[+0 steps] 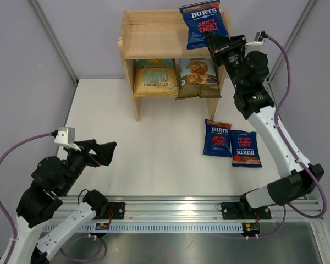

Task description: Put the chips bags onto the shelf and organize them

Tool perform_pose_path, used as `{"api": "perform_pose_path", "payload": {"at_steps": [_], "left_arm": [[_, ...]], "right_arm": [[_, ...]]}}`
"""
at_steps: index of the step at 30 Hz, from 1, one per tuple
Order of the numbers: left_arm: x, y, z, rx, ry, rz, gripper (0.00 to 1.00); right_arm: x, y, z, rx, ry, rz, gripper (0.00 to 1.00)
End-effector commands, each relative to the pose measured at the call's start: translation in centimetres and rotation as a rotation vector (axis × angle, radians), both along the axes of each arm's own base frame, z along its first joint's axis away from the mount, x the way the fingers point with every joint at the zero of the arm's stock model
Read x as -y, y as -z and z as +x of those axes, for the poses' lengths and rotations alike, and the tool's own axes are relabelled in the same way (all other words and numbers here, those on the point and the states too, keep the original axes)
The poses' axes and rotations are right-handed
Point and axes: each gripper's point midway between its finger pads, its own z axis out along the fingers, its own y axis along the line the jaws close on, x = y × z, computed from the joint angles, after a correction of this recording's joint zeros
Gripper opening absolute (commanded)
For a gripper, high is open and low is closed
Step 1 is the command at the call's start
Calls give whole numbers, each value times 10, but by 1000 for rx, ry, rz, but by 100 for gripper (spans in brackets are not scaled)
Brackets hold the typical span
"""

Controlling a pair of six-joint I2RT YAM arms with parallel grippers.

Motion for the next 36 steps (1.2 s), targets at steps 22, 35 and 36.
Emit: {"api": "perform_pose_path", "payload": {"at_steps": [22,35,36], "left_arm": [[0,41,-12,66,66,47,99],[-2,38,-15,82,63,32,99],[-3,38,-15,84,62,32,99]], "right_arm": [[35,61,90,-339,215,255,6],[46,87,70,-482,278,87,61],[45,94,69,-496,274,79,62]]}}
